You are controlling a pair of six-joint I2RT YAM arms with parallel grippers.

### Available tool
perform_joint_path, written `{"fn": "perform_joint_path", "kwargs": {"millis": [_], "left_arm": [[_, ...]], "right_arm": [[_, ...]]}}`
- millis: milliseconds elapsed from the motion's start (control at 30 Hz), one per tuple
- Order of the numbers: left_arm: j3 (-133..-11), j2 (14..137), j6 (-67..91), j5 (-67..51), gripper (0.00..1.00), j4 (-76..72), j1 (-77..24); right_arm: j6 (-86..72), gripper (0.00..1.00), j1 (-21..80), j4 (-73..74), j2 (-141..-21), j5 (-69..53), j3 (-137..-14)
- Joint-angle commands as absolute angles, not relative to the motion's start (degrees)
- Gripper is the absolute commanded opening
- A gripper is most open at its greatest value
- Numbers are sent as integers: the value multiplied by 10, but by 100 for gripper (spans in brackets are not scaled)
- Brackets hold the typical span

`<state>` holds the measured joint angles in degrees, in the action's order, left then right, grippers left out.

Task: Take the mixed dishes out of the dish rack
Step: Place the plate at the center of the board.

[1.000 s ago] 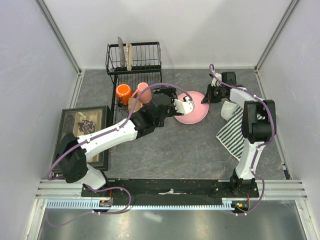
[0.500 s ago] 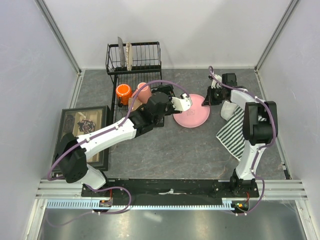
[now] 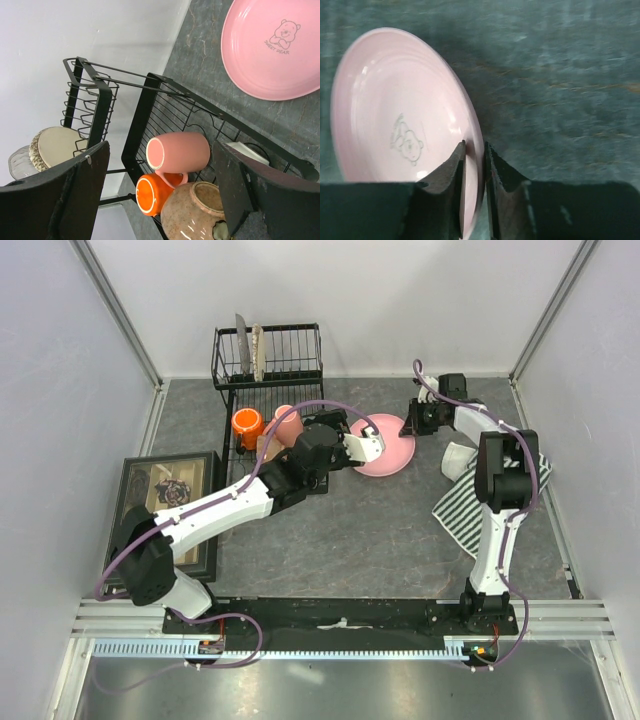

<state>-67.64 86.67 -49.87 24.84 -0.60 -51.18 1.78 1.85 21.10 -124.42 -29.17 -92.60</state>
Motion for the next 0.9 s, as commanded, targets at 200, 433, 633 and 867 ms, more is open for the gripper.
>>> {"fn": "perform_joint_path", "kwargs": {"millis": [200, 433, 633, 867], "left_arm": [[-683, 878, -496, 238, 89, -47, -507], [-705, 874, -484, 246, 89, -47, -485], [-798, 872, -419, 221, 90, 15, -418], [-982, 916, -306, 159, 90, 152, -297]], "right_arm": [[67, 39, 8, 208, -1298, -182, -964], [73, 62, 3, 212, -1267, -180, -953], [71, 73, 4, 225, -1195, -208, -942], [49, 86, 3, 251, -1097, -256, -933]]}}
